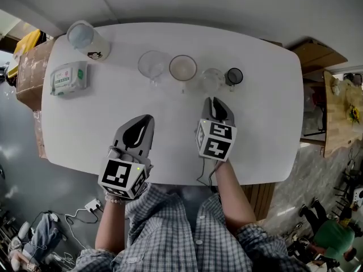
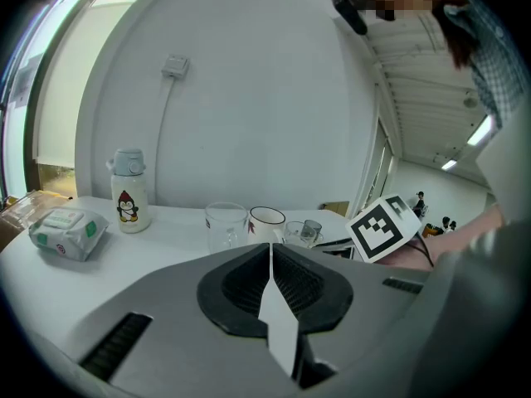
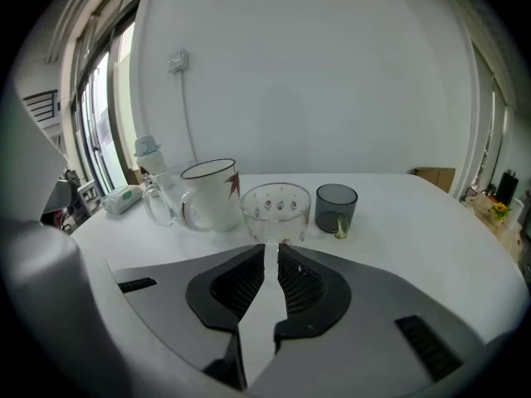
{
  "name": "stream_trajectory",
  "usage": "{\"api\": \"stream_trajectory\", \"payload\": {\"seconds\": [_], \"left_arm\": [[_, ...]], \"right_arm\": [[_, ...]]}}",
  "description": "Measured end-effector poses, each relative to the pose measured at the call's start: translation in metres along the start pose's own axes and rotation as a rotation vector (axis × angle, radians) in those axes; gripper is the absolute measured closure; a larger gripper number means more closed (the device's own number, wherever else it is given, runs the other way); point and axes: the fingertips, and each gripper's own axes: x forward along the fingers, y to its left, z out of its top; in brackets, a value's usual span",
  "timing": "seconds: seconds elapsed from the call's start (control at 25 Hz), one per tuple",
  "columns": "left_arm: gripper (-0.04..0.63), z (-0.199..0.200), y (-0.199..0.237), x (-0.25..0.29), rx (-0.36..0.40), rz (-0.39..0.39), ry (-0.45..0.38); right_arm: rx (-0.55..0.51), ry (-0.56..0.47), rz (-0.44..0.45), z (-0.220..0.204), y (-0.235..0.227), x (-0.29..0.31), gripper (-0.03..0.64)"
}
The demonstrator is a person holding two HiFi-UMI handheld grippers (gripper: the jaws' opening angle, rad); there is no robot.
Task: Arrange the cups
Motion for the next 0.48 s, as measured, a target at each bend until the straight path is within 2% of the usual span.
{"api": "stream_trajectory", "payload": {"seconds": [0.2, 0.48], "left_arm": [[0.574, -0.001, 0.005, -0.001, -0.001, 0.005, 0.004], [0.574, -0.004, 0.011, -0.004, -0.007, 0.010, 0.009]], "right_arm": [[0.053, -0.010, 0.002, 0.009, 0.007, 0.012, 0.557], [0.025, -0.028, 0.002, 0.017, 0.012, 0.022, 0.557]]}}
